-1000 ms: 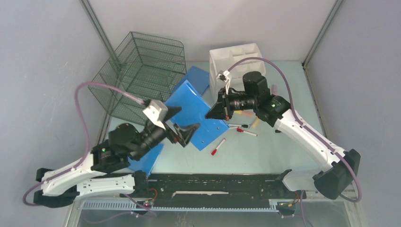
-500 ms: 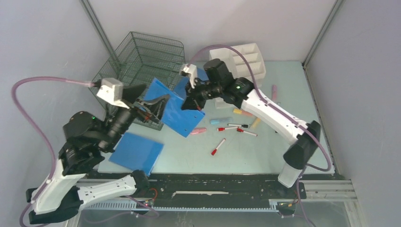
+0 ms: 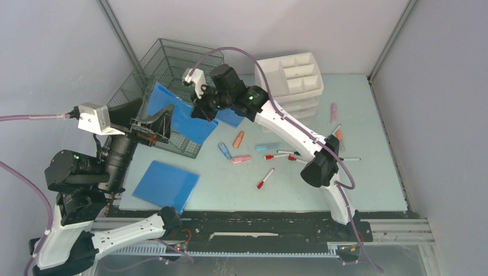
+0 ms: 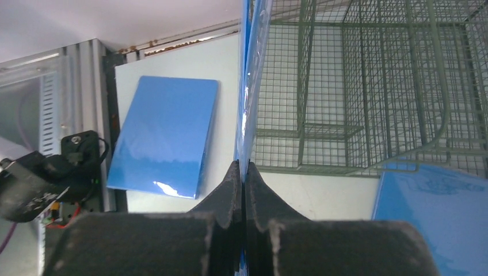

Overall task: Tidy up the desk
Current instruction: Pick up the folder from the corner of the board, then place the folder in the storage box.

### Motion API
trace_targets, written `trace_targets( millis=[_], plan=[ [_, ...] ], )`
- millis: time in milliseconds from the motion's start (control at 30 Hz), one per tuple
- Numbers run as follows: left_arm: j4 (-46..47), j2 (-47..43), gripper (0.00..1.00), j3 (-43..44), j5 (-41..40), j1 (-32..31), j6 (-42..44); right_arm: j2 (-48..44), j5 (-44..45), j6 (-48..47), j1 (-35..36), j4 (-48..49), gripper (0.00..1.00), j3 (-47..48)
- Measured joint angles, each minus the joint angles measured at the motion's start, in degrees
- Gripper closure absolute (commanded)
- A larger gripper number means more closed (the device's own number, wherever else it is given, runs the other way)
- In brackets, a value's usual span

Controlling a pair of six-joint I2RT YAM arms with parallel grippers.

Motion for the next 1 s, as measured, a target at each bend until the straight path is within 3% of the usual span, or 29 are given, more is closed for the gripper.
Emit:
trace_targets(
  millis=[333,1000],
  plan=[
    [1.05,-2.16,0.00,-4.02,-0.37,3.91,0.50,8.24,3.91,-0.96,2.08,4.33,1.00,6.75],
    [2.89,-2.99,0.00,-8.59,8.90,17.53,-1.57,20.59,5.27,-2.58,2.36,17.20,1.00,13.66]
  ],
)
